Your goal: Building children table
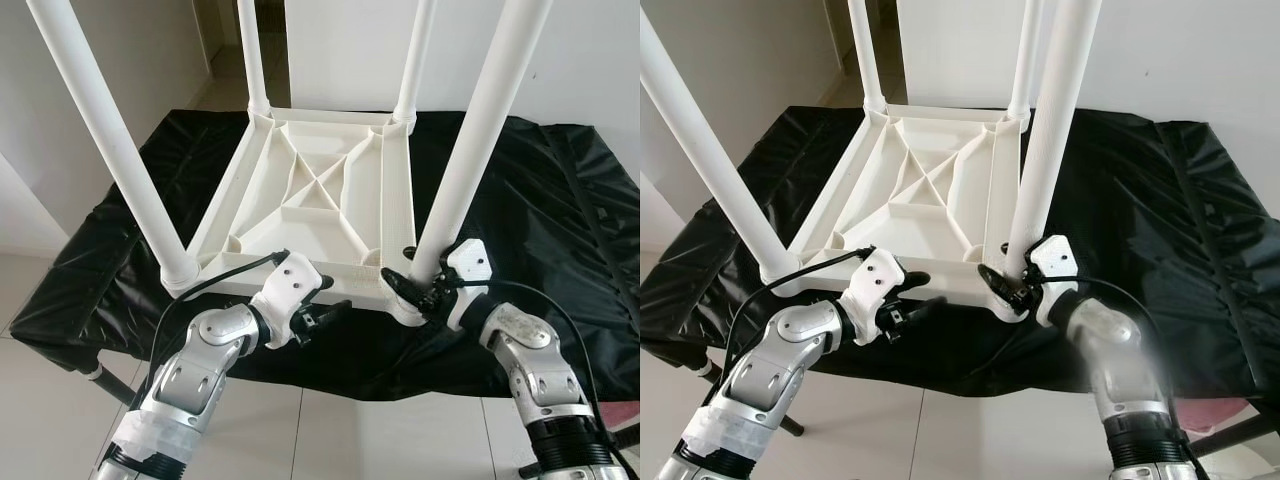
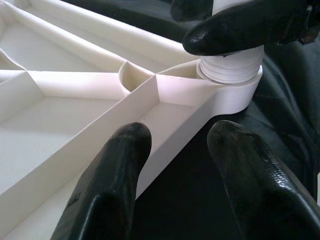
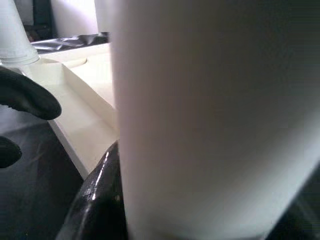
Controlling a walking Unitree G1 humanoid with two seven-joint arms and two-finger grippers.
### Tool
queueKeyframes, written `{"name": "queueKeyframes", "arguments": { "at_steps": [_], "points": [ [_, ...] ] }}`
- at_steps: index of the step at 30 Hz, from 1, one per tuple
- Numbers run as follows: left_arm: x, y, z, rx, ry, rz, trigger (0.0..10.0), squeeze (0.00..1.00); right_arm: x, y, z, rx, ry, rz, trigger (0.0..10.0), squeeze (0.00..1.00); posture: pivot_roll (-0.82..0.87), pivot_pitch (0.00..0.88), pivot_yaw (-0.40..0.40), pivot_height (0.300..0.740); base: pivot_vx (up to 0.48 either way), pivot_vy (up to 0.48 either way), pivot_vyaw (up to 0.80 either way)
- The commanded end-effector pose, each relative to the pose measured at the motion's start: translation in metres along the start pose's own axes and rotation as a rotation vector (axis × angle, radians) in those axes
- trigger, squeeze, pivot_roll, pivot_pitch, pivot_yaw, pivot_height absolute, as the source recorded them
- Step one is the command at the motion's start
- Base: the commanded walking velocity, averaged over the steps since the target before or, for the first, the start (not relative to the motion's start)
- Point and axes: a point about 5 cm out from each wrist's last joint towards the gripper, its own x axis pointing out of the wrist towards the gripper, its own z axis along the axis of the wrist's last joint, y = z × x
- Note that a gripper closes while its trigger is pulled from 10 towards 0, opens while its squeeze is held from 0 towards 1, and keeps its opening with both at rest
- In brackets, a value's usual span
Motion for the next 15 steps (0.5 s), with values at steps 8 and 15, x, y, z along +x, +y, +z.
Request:
{"name": "queueKeyframes", "arguments": {
  "at_steps": [8, 15],
  "points": [
    [-0.0014, 0.0017, -0.0017, 0.001, 0.002, 0.026, 10.0, 0.0, -0.0013, -0.0024, -0.0102, 0.035, 0.022, 0.041, 10.0, 0.0, -0.05, 0.053, 0.044, 0.74, 0.0, 0.0, 0.0],
    [-0.0018, 0.0004, -0.0023, 0.001, 0.003, 0.023, 10.0, 0.0, -0.0012, -0.0004, -0.0088, 0.076, 0.021, -0.093, 10.0, 0.0, -0.05, 0.054, 0.04, 0.74, 0.0, 0.0, 0.0]
  ]
}}
